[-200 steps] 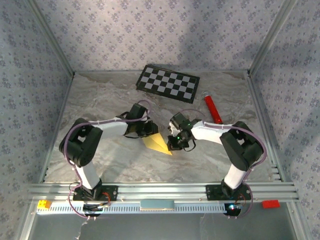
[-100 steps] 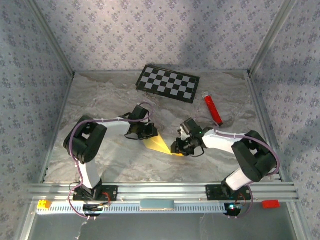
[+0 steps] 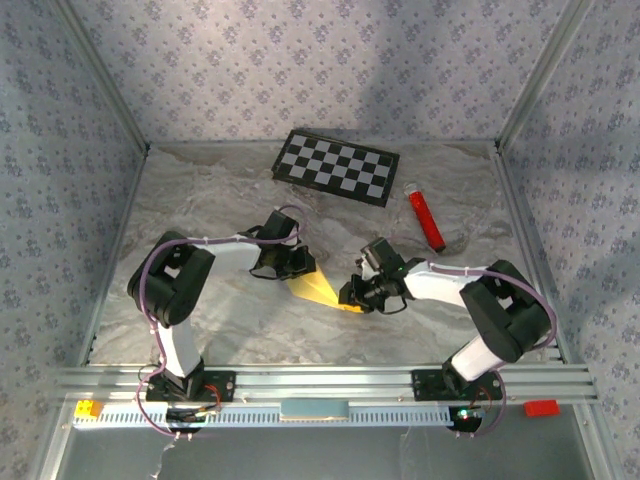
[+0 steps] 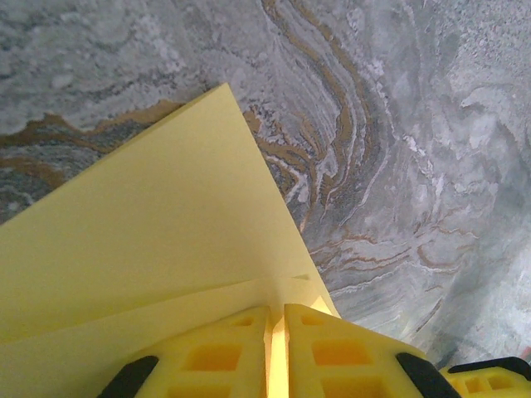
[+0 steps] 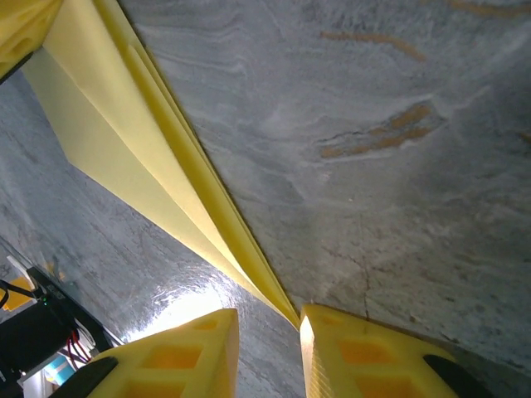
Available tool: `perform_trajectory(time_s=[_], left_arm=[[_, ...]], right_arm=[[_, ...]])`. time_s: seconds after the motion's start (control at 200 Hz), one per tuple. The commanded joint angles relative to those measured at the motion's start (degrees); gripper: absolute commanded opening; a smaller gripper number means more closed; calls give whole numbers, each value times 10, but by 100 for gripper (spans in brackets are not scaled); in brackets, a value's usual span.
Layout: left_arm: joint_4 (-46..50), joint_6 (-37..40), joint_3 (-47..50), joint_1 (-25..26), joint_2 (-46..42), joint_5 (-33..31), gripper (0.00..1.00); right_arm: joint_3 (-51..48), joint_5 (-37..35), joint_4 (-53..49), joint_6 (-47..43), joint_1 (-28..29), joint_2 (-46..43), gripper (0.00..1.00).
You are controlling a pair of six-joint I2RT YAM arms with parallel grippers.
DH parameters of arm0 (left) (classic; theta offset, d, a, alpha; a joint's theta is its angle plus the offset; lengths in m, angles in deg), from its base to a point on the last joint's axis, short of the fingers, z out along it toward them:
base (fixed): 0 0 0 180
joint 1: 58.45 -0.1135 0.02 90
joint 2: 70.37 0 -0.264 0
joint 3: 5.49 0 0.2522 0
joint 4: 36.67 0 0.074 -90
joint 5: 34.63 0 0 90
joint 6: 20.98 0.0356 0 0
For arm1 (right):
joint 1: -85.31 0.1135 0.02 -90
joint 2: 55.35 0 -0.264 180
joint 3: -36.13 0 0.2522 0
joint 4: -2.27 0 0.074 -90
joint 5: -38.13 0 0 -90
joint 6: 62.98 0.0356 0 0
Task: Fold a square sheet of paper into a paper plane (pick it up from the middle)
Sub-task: Turn over the paper at the center of the table.
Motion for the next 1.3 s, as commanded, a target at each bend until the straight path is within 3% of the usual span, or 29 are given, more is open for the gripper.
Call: perform_trajectory(time_s=[0.0,0.315,0.775,0.964,1.294], left_arm=[[16,-6,11,-2,10,-6,13],[14,-8,9,-3,13,-6,13],[10,-16,12,-3,13,-9,12],[9,-19,12,-2,13,-10,12],[8,-24,15,-5,15,-11,12]], right_arm=[[-1,-26,-45,2,5,-16,27],[7,-23,-33,4,27,13,25],[30,-101,-22,26,68,3,23],[1,-87,37,53,59,-22,22],[-11,-66,51,52,49,-12,22]])
